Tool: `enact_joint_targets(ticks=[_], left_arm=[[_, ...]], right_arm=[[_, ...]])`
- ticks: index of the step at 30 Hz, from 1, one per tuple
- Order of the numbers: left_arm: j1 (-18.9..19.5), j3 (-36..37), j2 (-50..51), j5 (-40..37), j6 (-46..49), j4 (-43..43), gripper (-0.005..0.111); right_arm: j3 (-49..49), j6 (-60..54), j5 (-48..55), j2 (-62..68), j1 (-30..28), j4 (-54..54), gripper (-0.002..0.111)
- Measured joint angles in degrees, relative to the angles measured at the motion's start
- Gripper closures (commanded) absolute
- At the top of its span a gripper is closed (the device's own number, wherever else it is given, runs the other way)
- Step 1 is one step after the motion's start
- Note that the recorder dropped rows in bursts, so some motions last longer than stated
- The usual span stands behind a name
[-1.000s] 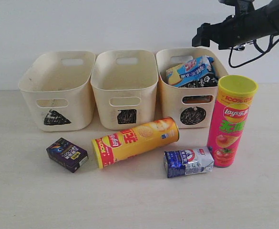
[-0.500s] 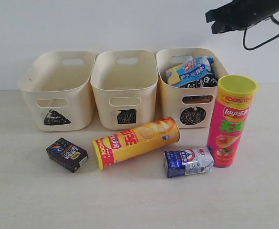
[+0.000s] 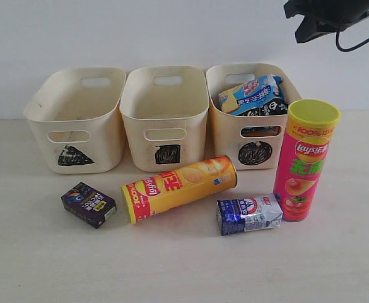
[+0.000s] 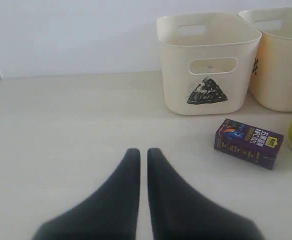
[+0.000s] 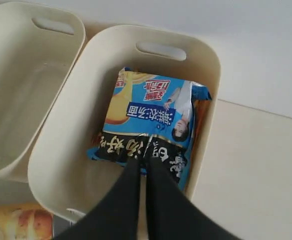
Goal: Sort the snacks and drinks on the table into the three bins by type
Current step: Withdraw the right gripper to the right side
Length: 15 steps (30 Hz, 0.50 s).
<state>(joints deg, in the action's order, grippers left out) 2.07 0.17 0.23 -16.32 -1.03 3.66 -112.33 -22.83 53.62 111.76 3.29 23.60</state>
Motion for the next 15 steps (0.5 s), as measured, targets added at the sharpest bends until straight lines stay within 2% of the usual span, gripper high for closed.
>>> enact_joint_targets(ticks=[11,15], left_arm=[[0.00,0.00,0.00,0.00,0.00,0.00,0.102],[0.00,0.00,0.00,0.00,0.00,0.00,0.102]], right_arm=[[0.00,0.22,9.86,-6.02,0.00,-3.00,0.108],[4.17,0.22,9.36,-9.95,0.00,-3.23,0.108]])
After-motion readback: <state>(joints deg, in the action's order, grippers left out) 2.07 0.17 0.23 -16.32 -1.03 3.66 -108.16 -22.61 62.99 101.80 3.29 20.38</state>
